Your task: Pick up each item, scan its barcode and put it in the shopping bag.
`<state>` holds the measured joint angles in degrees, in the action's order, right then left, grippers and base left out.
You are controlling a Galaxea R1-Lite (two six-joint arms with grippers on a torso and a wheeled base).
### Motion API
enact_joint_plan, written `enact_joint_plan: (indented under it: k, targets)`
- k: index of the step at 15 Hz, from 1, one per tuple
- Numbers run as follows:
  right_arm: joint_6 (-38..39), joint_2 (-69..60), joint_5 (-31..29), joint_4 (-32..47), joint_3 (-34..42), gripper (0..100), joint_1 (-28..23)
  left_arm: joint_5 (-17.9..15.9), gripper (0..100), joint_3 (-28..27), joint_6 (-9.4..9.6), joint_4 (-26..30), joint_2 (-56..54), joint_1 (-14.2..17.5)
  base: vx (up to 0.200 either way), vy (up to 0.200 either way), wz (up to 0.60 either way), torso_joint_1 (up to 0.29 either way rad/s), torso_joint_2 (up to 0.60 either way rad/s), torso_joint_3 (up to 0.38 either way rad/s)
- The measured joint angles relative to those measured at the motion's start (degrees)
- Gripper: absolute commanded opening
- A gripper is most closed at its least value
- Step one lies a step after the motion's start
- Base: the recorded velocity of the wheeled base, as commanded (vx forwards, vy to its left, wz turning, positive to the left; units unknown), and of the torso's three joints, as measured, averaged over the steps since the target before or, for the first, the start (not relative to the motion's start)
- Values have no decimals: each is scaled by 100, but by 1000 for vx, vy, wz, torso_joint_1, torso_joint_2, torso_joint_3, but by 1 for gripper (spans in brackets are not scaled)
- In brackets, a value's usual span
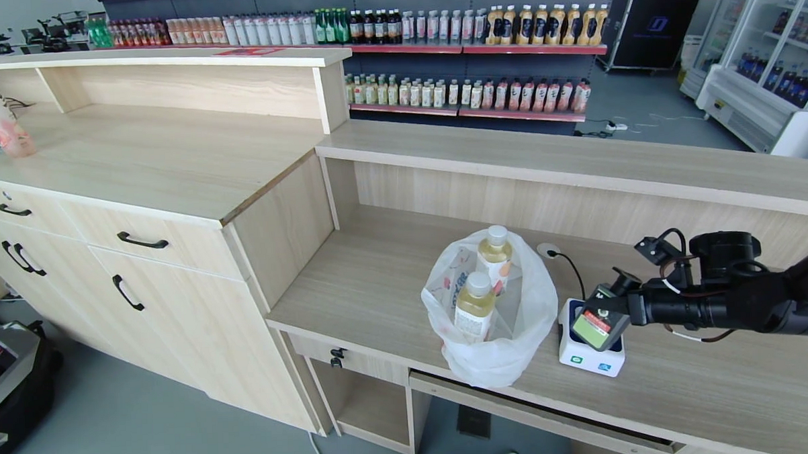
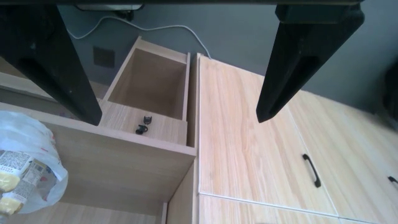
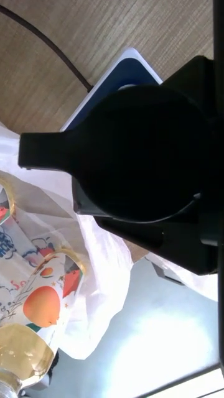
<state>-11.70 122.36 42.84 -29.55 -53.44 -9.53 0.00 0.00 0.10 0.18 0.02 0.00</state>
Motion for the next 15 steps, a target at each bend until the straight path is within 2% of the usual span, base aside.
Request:
enact_joint_plan:
  k: [15]
  targets:
    - [62, -26, 128, -12, 22, 0, 26, 0, 100, 0, 0, 0, 0, 0, 0, 0, 0, 0, 0, 0]
